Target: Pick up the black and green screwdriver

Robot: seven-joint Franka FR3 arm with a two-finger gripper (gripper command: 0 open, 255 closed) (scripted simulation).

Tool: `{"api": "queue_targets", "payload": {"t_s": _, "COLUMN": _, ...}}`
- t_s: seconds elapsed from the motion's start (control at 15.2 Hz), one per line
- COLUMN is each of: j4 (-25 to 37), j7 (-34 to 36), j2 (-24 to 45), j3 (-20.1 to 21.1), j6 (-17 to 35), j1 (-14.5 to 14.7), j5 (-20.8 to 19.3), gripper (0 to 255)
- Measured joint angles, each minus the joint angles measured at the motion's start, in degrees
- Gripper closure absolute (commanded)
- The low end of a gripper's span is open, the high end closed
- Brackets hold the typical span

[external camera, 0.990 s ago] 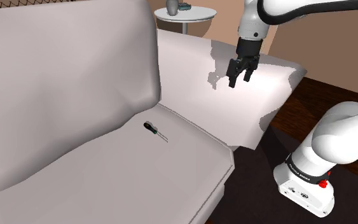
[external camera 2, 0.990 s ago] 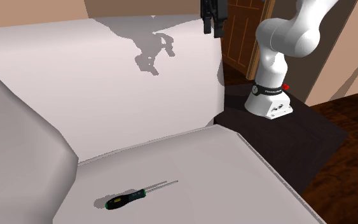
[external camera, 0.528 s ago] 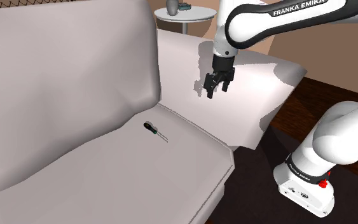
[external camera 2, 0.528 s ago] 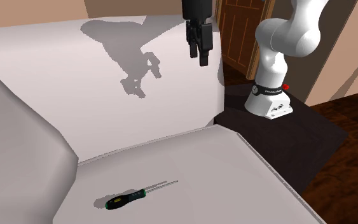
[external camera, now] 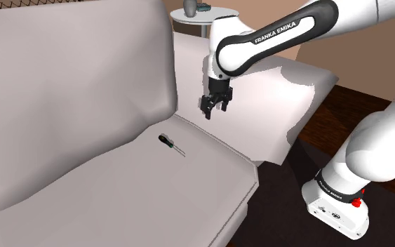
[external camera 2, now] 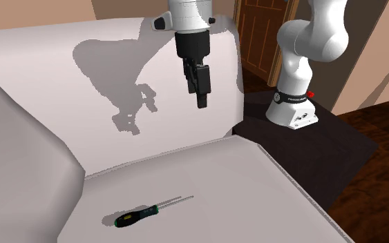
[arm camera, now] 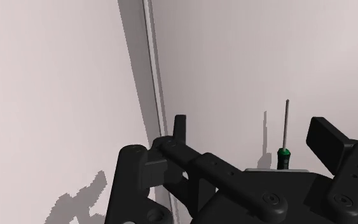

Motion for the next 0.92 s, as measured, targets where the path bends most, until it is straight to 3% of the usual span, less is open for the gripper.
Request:
{"api": "queue_targets", "payload": {"t_s": 0.4, "j4": 6.9, "j7": 3.5, "j2": 13.1, "j3": 2.0, "j6": 6.6, "j1": 1.5, "j5": -3.8, "gripper": 0}}
{"api": "queue_targets", "payload": {"t_s": 0.92, "j4": 20.8, "j7": 8.1, "j2": 30.7, "j3": 2.0, "j6": 10.4, "j1": 5.5, "j5": -10.4, "gripper": 0}}
